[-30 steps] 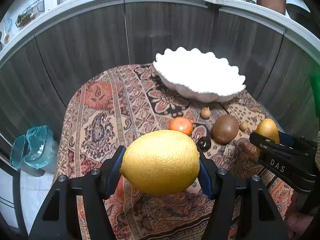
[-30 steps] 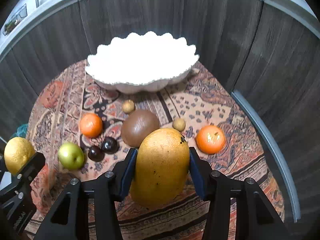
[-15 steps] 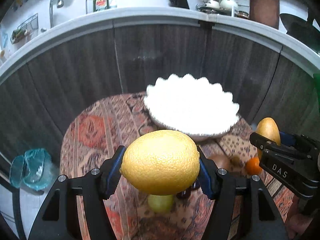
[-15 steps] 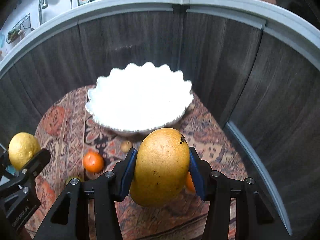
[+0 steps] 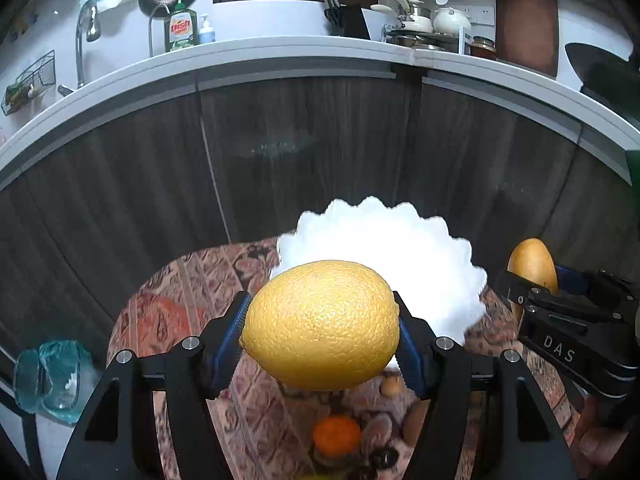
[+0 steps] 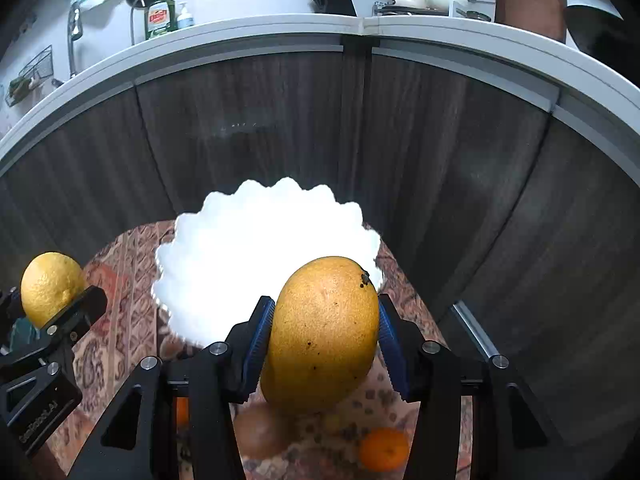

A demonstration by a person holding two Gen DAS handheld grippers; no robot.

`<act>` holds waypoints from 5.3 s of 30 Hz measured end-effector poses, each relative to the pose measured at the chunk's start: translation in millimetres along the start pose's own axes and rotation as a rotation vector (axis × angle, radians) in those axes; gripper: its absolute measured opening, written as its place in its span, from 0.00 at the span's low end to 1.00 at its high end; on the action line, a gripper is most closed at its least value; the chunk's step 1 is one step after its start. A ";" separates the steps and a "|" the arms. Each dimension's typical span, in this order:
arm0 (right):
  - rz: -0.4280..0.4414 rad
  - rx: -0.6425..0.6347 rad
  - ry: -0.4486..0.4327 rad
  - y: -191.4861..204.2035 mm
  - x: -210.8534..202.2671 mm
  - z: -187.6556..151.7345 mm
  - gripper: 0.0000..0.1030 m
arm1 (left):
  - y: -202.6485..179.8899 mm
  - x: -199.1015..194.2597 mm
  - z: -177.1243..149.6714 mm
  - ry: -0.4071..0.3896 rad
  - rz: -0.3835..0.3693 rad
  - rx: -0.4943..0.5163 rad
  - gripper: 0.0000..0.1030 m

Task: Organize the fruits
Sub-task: 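Carry lemon and mango into the white bowl and open both tools, then lift both tools out of the bowl and back toward the remaining fruits, then grasp the green apple with the left tool while the right tool grasps a mandarin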

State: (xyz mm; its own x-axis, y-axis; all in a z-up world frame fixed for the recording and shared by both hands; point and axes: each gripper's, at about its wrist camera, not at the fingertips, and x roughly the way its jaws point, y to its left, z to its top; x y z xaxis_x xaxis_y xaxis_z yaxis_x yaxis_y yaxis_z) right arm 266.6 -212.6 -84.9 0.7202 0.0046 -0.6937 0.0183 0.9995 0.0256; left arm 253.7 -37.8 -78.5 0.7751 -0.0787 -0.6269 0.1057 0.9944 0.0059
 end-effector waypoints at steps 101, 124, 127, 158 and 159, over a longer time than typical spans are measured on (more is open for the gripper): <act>-0.126 0.037 -0.152 -7.6 -100.8 -4.3 0.92 | -6.1 -82.2 -3.4 -0.053 0.108 0.028 1.00; -0.124 0.059 -0.075 -6.4 -86.7 -70.7 0.92 | -4.8 -75.8 -72.0 -0.025 0.124 0.058 1.00; -0.123 0.062 -0.057 -4.0 -80.4 -79.7 0.92 | -1.0 -71.9 -82.6 -0.016 0.121 0.053 1.00; -0.175 -0.017 0.059 17.3 -12.6 -143.3 0.92 | 16.5 7.2 -168.4 0.179 0.068 0.037 0.95; -0.175 -0.018 0.064 17.0 -11.1 -144.3 0.92 | 16.2 8.9 -169.7 0.184 0.065 0.037 0.94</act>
State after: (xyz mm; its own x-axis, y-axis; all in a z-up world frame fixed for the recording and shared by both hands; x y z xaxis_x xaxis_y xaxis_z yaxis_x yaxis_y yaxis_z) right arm 158.8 -191.1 -180.7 0.6618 -0.1684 -0.7306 0.1273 0.9855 -0.1118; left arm 156.6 -10.4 -216.1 0.6542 0.0030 -0.7563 0.0847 0.9934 0.0772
